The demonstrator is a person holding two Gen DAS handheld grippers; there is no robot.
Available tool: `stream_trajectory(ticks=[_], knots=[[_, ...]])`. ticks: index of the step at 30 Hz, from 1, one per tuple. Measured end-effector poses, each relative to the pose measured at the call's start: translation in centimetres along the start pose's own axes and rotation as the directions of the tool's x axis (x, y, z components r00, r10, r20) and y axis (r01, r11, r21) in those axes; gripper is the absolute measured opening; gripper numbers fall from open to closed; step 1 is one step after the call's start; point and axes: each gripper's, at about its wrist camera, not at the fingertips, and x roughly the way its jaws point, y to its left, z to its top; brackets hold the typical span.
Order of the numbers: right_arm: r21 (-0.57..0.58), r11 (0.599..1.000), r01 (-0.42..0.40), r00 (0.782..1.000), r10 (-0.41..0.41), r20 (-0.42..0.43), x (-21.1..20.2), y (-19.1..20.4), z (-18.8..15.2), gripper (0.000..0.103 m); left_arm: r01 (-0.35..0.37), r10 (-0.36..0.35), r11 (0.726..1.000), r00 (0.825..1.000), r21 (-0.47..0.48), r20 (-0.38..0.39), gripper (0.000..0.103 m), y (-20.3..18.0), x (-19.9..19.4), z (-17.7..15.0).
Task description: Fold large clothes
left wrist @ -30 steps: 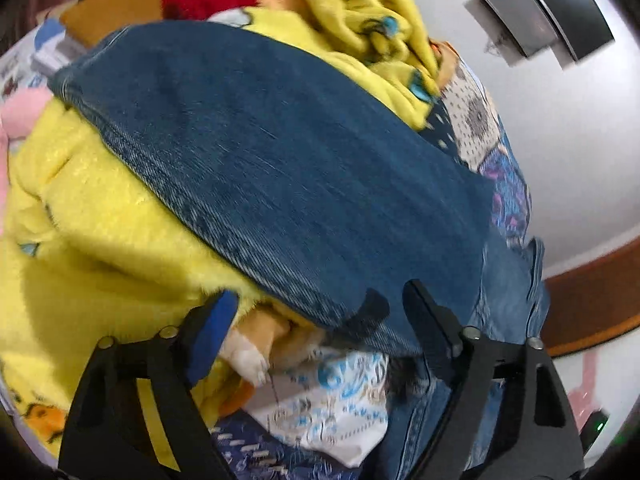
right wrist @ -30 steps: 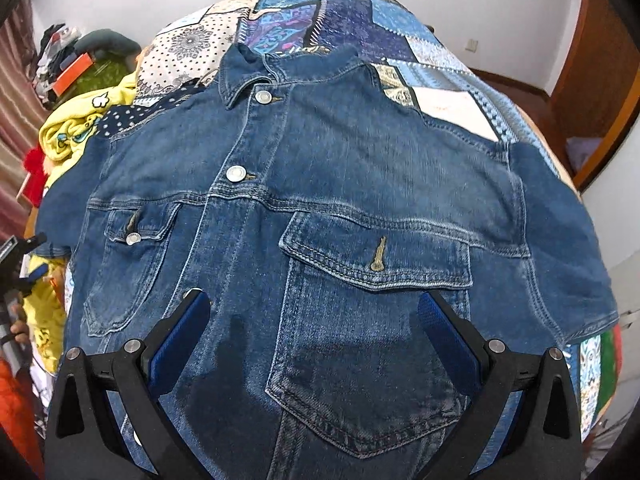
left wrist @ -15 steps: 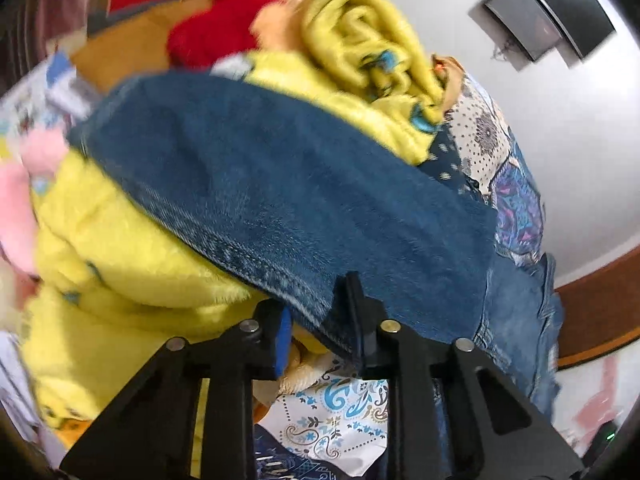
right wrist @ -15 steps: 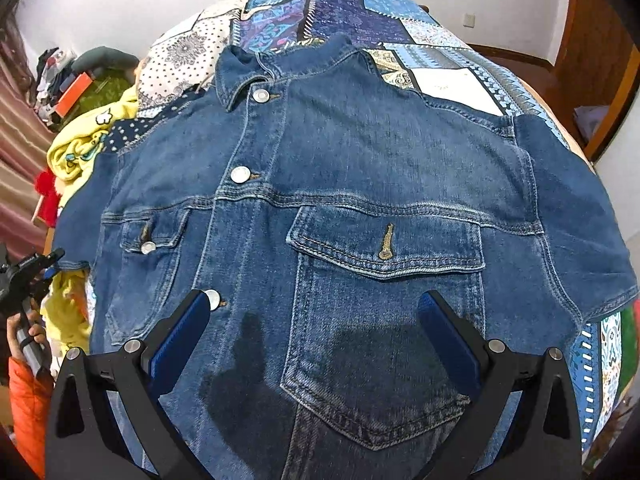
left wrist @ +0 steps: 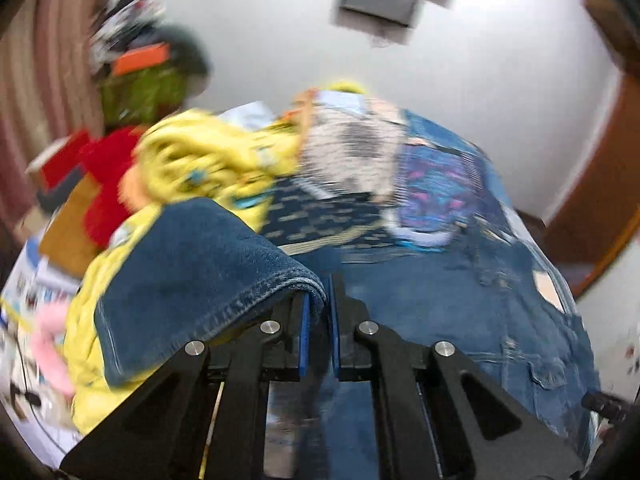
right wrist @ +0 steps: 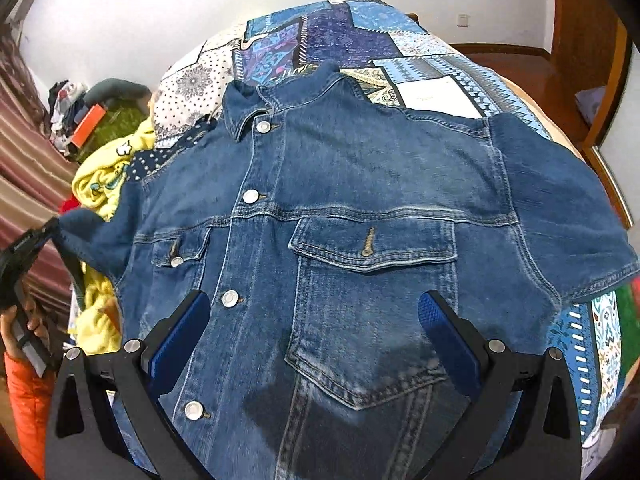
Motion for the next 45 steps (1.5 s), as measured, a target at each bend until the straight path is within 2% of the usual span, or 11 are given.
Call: stream_trajectory(ticks=[3,9,14,17,20,22,24,27,31,36,45], knots=[[-0.011,1.0,-0.011,1.0,0.011,-0.01,-0.4,-0.3,0.1,0.103,0.051,-0.049,0.993,0.999,0.108,-0.021,0.007,-5.5,0.9,-0.5],[-0.047,0.999,0.003,1.0,-0.003,0.011,-1.5,-0.8,-0.5,0.103,0.152,-0.116,0.956,0.982,0.25,-0.152,0.007,-14.2,4.3,-5.1],[-0.068,0.997,0.032,0.999,-0.031,0.025,-2.5,-1.6,-1.2,0.103,0.161,-0.08,0.946,0.957,0.281,-0.279,0.007,-17.6,7.6,-9.6],[-0.059,0.998,0.031,0.999,-0.03,0.025,-3.1,-2.4,-1.5,0.103,0.175,-0.089,0.955,0.939,0.238,-0.332,0.007,-17.4,8.9,-11.1],[-0.046,0.998,0.042,0.999,-0.04,0.029,-3.4,-3.2,-1.7,0.103,0.194,-0.119,0.96,0.935,0.2,-0.335,0.008,-16.8,8.3,-11.9],[-0.036,0.998,0.048,0.998,-0.047,0.03,-3.5,-3.6,-1.8,0.103,0.217,-0.143,0.961,0.922,0.174,-0.359,0.022,-16.1,7.3,-12.0],[-0.021,0.998,0.052,0.998,-0.052,0.027,-3.5,-4.0,-1.8,0.103,0.216,-0.153,0.965,0.923,0.148,-0.352,0.056,-15.1,6.0,-11.9],[0.004,0.999,0.047,0.999,-0.047,0.024,-3.4,-4.4,-1.8,0.103,0.204,-0.165,0.974,0.939,0.1,-0.302,0.061,-13.0,4.1,-11.0],[0.007,0.999,0.041,0.999,-0.041,0.016,-3.1,-3.9,-2.0,0.103,0.208,-0.224,0.974,0.942,-0.088,-0.249,0.065,-7.8,2.5,-9.7],[-0.02,0.999,0.035,0.999,-0.035,0.011,-2.8,-2.8,-2.1,0.103,0.207,-0.285,0.923,0.934,-0.324,-0.215,0.066,-0.8,2.7,-9.9],[-0.043,0.998,0.041,0.999,-0.041,-0.017,-1.2,-1.6,-1.9,0.103,0.198,-0.406,0.738,0.894,-0.646,-0.19,0.067,7.4,6.0,-14.1]])
